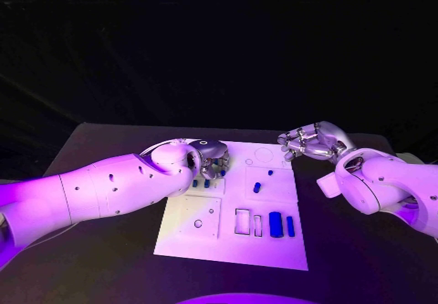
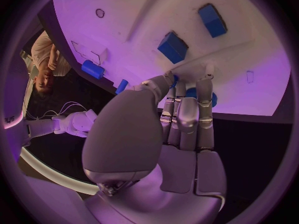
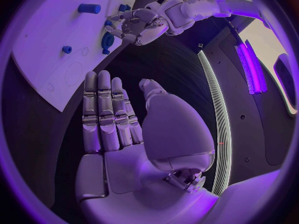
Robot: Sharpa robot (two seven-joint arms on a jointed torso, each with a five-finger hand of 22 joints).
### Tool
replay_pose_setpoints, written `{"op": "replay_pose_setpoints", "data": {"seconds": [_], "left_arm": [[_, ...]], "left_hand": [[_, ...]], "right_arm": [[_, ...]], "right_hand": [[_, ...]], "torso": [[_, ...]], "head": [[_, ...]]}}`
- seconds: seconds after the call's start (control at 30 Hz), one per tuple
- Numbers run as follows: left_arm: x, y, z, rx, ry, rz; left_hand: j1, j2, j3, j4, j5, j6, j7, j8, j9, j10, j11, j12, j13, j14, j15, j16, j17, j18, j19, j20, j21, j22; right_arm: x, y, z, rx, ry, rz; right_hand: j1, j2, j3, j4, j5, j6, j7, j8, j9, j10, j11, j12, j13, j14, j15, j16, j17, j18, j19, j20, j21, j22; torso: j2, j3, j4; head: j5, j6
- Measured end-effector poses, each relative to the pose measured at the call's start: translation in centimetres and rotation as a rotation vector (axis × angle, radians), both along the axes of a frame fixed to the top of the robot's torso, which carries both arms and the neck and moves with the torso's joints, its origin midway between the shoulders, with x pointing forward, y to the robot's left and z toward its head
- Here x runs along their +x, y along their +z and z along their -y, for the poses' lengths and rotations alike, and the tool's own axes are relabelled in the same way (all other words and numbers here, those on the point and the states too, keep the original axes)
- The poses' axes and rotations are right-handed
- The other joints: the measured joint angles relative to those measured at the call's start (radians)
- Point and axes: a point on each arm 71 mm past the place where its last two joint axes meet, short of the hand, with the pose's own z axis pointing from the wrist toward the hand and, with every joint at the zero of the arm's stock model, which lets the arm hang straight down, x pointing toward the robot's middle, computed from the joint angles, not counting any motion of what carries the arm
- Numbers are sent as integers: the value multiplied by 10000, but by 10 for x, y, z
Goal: Assemble the parts on the task board
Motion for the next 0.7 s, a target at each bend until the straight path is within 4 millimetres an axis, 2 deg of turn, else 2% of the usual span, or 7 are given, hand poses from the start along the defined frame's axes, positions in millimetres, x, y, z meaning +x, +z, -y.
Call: {"op": "replay_pose_setpoints", "data": {"seconds": [0.3, 0.43, 0.53, 0.7], "left_arm": [[2, -2, -1, 80, 70, -58], [2, -2, 0, 79, 74, -66], [3, -2, 0, 73, 81, -77], [4, -3, 1, 72, 104, -96]], "left_hand": [[-53, 52, 191, -35, 0, 35, 35, -56, -110, 71, 0, -113, -107, 0, 0, 48, -77, -1, 0, 0, 79, 80], [-190, 153, 258, 16, 0, 107, 33, -95, -164, 72, 1, -142, -161, 0, 0, 95, -143, -1, 0, 0, 79, 88], [-440, 59, 198, 106, 0, 143, 1, -149, -237, 108, 36, -231, -230, 0, 0, 95, -235, 0, 0, 0, 78, 37], [-540, 64, 220, 138, 0, 178, -34, -149, -271, 108, 36, -231, -271, 0, 0, 153, -272, -1, -1, 0, 78, 36]], "right_arm": [[-1, 0, -1, 13, 24, 1], [-1, 0, -1, 16, 29, 0], [-1, 0, -1, 18, 33, 3], [-1, 1, -1, 12, 44, 15]], "right_hand": [[0, 0, 0, 0, 29, 0, 0, 0, 0, -3, -3, 0, -1, 0, 0, 0, 0, 0, 0, 0, 0, -7], [0, 0, 0, 0, 61, 0, 0, 0, 0, -36, -36, 0, 9, 0, 0, 0, 0, 0, 0, 0, 0, -17], [0, 0, 0, 0, 61, 0, 0, 0, 0, -36, -36, 0, 9, 0, 0, 0, 0, 0, 0, 0, 0, -17], [0, 0, 0, 0, 60, 0, 0, 0, 0, -36, -36, 0, 9, 0, 0, 0, 0, 0, 0, 0, 0, -17]], "torso": [[1, -1, 0], [0, -1, 0], [-2, 0, 2], [-5, 7, 3]], "head": [[4, -24], [5, -37], [0, -41], [-7, -43]]}}
